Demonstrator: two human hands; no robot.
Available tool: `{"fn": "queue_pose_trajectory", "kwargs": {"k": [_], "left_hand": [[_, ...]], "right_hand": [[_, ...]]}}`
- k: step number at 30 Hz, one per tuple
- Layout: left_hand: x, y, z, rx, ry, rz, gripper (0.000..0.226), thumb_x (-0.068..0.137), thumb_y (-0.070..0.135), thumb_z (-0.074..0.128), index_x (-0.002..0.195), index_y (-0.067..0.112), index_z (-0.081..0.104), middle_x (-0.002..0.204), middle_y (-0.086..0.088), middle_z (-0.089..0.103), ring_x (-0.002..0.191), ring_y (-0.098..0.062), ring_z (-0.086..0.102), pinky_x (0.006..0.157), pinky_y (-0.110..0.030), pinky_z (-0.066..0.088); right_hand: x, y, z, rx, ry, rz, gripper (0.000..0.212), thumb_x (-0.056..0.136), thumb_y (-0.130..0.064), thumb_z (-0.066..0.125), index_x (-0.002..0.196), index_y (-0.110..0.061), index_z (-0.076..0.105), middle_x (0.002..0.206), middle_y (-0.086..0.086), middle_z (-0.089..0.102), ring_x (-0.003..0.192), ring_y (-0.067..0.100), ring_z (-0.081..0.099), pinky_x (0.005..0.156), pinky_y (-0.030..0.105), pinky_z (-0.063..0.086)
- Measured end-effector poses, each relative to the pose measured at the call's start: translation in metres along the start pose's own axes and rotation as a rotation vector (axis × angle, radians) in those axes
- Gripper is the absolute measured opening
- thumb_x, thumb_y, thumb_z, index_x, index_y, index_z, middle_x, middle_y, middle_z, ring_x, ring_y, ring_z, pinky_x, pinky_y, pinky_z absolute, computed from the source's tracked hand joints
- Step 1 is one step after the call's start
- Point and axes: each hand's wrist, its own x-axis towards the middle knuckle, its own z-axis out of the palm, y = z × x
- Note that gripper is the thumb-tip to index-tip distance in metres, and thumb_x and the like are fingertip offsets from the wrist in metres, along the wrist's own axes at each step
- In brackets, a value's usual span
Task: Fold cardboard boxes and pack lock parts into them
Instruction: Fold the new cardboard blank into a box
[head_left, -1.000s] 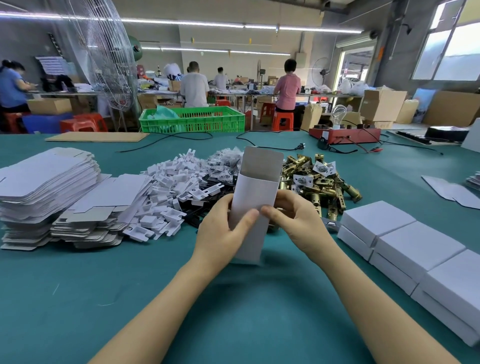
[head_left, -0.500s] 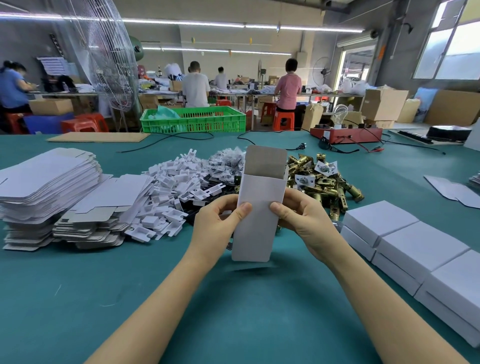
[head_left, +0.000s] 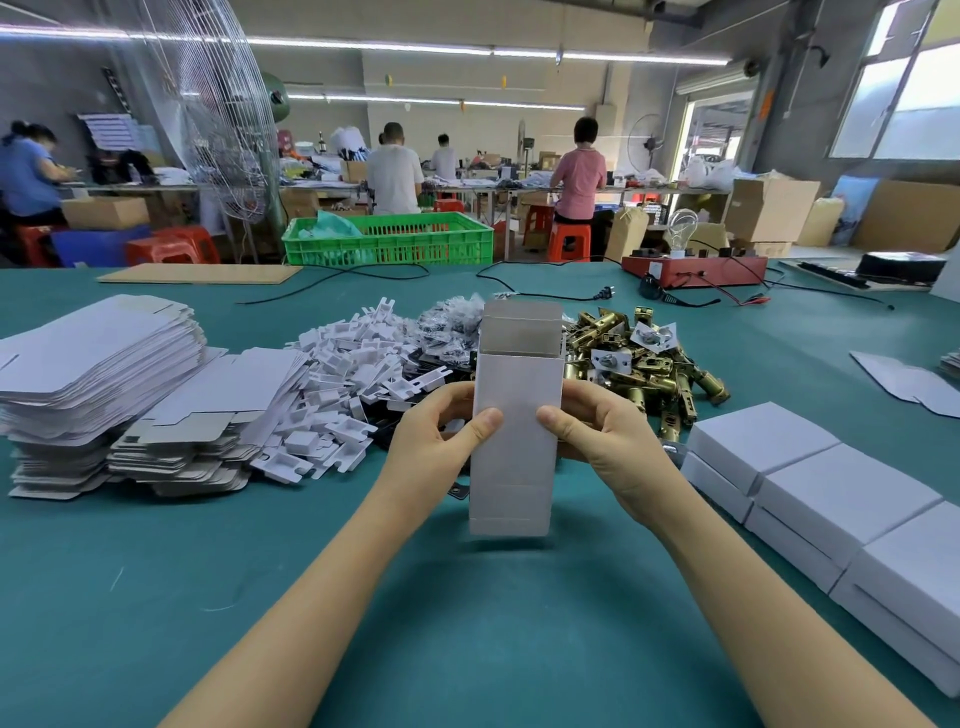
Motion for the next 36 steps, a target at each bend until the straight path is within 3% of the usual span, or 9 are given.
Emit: {"fn": "queue_pose_trajectory", "kwargs": {"k": [6,9,13,17,20,23,28,32,36], "left_hand": [[-0.003,0.003,0.004,-0.018,0.043,0.058,0.037,0.083,0.034,0.069,0.110,0.051,0.050,0.099,0.006,0.072,0.089,-0.021,0.070,0.082,-0.047,0.059],[-0.004,0.004,0.003,0.029,0.024,0.140,0.054,0.091,0.020,0.069,0.121,0.053,0.039,0.095,0.005,0.072,0.082,-0.021,0.071,0.080,-0.047,0.059],[-0.005,0.000,0.002,0.077,0.016,0.143,0.058,0.091,0.020,0.068,0.124,0.058,0.039,0.098,0.005,0.071,0.076,-0.018,0.071,0.073,-0.048,0.059],[-0.005,-0.002,-0.001,0.083,0.001,0.126,0.059,0.092,0.022,0.067,0.125,0.063,0.040,0.100,0.008,0.071,0.065,-0.011,0.068,0.055,-0.026,0.054],[-0.004,-0.001,-0.004,0.102,-0.027,0.116,0.060,0.091,0.021,0.068,0.121,0.065,0.042,0.098,0.010,0.071,0.062,-0.010,0.067,0.052,-0.027,0.054],[0.000,0.000,-0.010,0.114,-0.062,0.080,0.060,0.090,0.015,0.070,0.116,0.062,0.044,0.092,0.008,0.070,0.065,-0.019,0.070,0.062,-0.050,0.060],[0.001,0.005,-0.020,0.113,-0.143,0.052,0.060,0.092,0.011,0.067,0.118,0.059,0.043,0.096,0.002,0.068,0.074,-0.023,0.073,0.064,-0.039,0.060],[0.000,0.008,-0.017,0.090,-0.175,0.046,0.054,0.093,0.011,0.065,0.119,0.055,0.046,0.106,-0.010,0.066,0.077,-0.031,0.072,0.075,-0.045,0.061],[-0.002,0.009,-0.016,0.082,-0.151,0.042,0.053,0.092,0.012,0.067,0.115,0.056,0.048,0.103,-0.008,0.066,0.080,-0.035,0.071,0.079,-0.057,0.057]], "right_hand": [[0.000,-0.003,0.014,-0.106,0.135,-0.144,0.041,0.083,-0.039,0.060,0.118,-0.044,0.040,0.112,0.000,0.062,0.087,0.009,0.066,0.078,0.029,0.056],[-0.001,-0.001,0.016,-0.090,0.141,-0.194,0.039,0.087,-0.029,0.061,0.117,-0.042,0.039,0.110,0.001,0.062,0.086,0.008,0.066,0.075,0.027,0.055],[-0.001,0.004,0.013,-0.084,0.104,-0.198,0.042,0.094,-0.013,0.058,0.116,-0.045,0.044,0.107,-0.002,0.064,0.090,0.009,0.067,0.077,0.025,0.054],[-0.001,0.005,0.013,-0.109,0.099,-0.209,0.043,0.093,-0.014,0.059,0.114,-0.049,0.047,0.108,-0.005,0.065,0.091,0.011,0.067,0.075,0.025,0.054],[-0.001,0.006,0.013,-0.120,0.094,-0.201,0.043,0.093,-0.014,0.059,0.114,-0.050,0.047,0.106,-0.005,0.065,0.091,0.013,0.068,0.073,0.025,0.054],[-0.001,0.006,0.013,-0.132,0.075,-0.201,0.045,0.093,-0.013,0.059,0.114,-0.051,0.047,0.104,-0.006,0.067,0.089,0.017,0.069,0.074,0.028,0.056],[-0.002,0.005,0.014,-0.151,0.057,-0.197,0.045,0.092,-0.016,0.061,0.116,-0.051,0.045,0.104,-0.008,0.067,0.091,0.022,0.069,0.079,0.037,0.058],[-0.002,0.002,0.014,-0.156,0.068,-0.222,0.049,0.091,-0.017,0.062,0.119,-0.052,0.045,0.106,-0.012,0.066,0.090,0.019,0.069,0.078,0.033,0.058],[-0.002,0.001,0.014,-0.140,0.054,-0.223,0.051,0.093,-0.012,0.060,0.119,-0.054,0.046,0.106,-0.013,0.066,0.090,0.018,0.068,0.077,0.030,0.057]]}}
